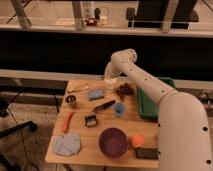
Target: Place fork in paper cup
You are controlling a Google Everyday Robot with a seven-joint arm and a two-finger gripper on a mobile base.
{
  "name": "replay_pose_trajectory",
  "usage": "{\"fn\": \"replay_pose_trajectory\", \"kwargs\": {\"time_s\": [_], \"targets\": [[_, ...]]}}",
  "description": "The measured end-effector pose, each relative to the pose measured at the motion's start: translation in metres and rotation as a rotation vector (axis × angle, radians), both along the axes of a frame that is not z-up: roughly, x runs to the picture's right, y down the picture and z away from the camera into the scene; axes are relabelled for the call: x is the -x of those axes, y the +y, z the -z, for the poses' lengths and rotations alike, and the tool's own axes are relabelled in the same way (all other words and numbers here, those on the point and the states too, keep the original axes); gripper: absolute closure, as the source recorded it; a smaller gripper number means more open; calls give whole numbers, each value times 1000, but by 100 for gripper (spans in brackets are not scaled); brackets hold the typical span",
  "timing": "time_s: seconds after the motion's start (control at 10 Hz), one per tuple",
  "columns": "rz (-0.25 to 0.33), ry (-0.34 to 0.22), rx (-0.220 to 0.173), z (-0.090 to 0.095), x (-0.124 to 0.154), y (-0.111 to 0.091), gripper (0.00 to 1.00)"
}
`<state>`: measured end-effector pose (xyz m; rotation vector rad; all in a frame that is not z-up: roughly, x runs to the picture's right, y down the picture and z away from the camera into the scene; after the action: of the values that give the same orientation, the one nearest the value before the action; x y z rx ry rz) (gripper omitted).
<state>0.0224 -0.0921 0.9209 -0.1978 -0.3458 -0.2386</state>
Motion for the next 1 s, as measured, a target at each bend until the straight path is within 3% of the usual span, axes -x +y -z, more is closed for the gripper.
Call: {"fn": "replay_pose_trajectory", "kwargs": {"time_s": [1.0], "targets": [[7,2,37,-24,7,5,100]]}}
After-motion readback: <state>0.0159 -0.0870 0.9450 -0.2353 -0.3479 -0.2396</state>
